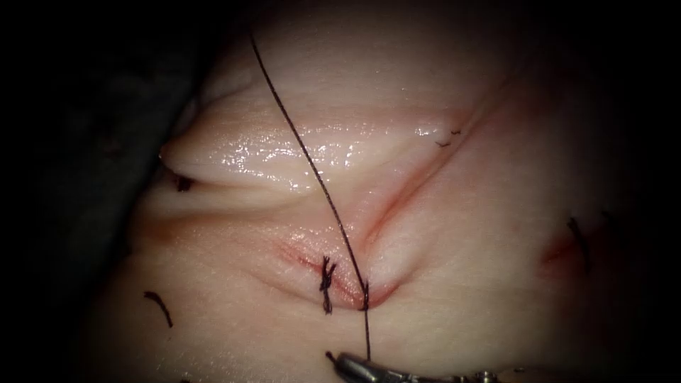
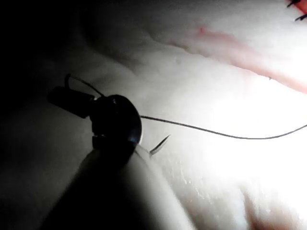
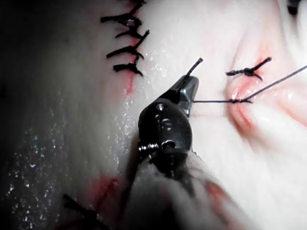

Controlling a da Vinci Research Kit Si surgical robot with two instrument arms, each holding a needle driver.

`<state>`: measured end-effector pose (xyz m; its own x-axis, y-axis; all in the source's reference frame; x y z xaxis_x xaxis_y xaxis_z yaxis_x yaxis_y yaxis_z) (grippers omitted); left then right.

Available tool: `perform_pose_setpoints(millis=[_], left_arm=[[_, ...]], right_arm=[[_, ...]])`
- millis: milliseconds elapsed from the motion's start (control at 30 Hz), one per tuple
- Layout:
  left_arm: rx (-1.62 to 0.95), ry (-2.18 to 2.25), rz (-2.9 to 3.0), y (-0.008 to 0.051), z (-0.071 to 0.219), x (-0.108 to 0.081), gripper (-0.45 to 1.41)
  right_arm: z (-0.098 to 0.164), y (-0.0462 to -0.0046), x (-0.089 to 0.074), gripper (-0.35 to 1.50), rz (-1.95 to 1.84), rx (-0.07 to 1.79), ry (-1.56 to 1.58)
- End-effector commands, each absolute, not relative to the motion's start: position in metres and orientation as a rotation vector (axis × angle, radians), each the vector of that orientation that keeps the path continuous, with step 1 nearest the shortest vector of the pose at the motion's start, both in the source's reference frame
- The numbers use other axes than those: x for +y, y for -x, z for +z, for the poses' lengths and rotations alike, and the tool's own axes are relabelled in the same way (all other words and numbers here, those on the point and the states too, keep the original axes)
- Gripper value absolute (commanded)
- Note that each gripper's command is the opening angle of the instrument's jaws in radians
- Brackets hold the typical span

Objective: Wound Closure

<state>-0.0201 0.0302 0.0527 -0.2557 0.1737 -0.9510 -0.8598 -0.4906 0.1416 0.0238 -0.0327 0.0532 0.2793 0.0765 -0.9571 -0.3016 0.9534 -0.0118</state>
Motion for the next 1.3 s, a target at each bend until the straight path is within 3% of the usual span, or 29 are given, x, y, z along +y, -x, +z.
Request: perform_pose_setpoints(millis=[33, 100, 133, 167, 233, 267, 367, 533, 600, 633, 667, 700, 733, 1067, 1133, 1167, 1200, 1233, 1267, 1300], left_arm=[[0.889, 1.276, 1.829, 0.0212, 0.053, 0.03, -0.45], [0.863, 1.301, 1.836, 0.0223, 0.051, 0.027, -0.45], [0.853, 1.309, 1.84, 0.0227, 0.051, 0.026, -0.45], [0.84, 1.317, 1.847, 0.0231, 0.05, 0.025, -0.45], [0.811, 1.333, 1.863, 0.024, 0.049, 0.023, -0.45], [0.782, 1.348, 1.881, 0.0247, 0.048, 0.02, -0.45], [0.752, 1.381, 1.897, 0.0253, 0.046, 0.017, -0.45], [0.732, 1.421, 1.895, 0.0256, 0.044, 0.014, -0.45], [0.725, 1.436, 1.895, 0.0256, 0.044, 0.012, -0.45], [0.724, 1.445, 1.893, 0.0256, 0.043, 0.011, -0.45], [0.724, 1.457, 1.89, 0.0254, 0.042, 0.01, -0.45], [0.724, 1.464, 1.889, 0.0253, 0.041, 0.009, -0.45], [0.72, 1.467, 1.894, 0.0253, 0.041, 0.008, -0.45], [0.437, 1.767, 1.834, 0.0235, 0.037, 0.003, -0.45], [0.259, 1.89, 1.812, 0.0229, 0.037, 0.002, -0.45], [0.259, 1.89, 1.812, 0.0229, 0.037, 0.002, -0.45], [0.204, 1.927, 1.794, 0.0228, 0.037, 0.001, -0.45], [0.088, 2.032, 1.782, 0.0227, 0.037, 0.0, -0.45], [0.032, 2.067, 1.781, 0.0227, 0.037, -0.001, -0.45], [0.032, 2.067, 1.781, 0.0227, 0.037, -0.001, -0.45]], right_arm=[[0.053, -0.0244, -0.032, -0.23, 0.298, 1.278, 0.193], [0.052, -0.0245, -0.032, -0.16, 0.333, 1.288, 0.176], [0.052, -0.0245, -0.032, 0.0, 0.359, 1.295, 0.163], [0.052, -0.0245, -0.032, 0.27, 0.379, 1.302, 0.155], [0.052, -0.0247, -0.031, 1.08, 0.439, 1.318, 0.123], [0.052, -0.0248, -0.031, 1.31, 0.491, 1.334, 0.096], [0.052, -0.0248, -0.031, 1.43, 0.574, 1.357, 0.043], [0.051, -0.0246, -0.031, 1.46, 0.651, 1.366, -0.024], [0.051, -0.0243, -0.031, 1.34, 0.691, 1.377, -0.04], [0.051, -0.0241, -0.031, 1.13, 0.69, 1.378, -0.043], [0.05, -0.0234, -0.031, 0.09, 0.692, 1.376, -0.056], [0.05, -0.0232, -0.03, -0.28, 0.663, 1.37, -0.035], [0.05, -0.023, -0.03, -0.32, 0.599, 1.352, 0.001], [0.048, -0.019, -0.026, -0.35, 0.422, 1.34, -0.058], [0.047, -0.0179, -0.024, 0.16, 0.435, 1.335, -0.085], [0.047, -0.0179, -0.024, 0.16, 0.435, 1.335, -0.085], [0.046, -0.0177, -0.023, 0.32, 0.436, 1.328, -0.099], [0.046, -0.0178, -0.022, 0.66, 0.416, 1.309, -0.105], [0.046, -0.0181, -0.021, 0.84, 0.404, 1.293, -0.113], [0.046, -0.0181, -0.021, 0.84, 0.404, 1.293, -0.113]])
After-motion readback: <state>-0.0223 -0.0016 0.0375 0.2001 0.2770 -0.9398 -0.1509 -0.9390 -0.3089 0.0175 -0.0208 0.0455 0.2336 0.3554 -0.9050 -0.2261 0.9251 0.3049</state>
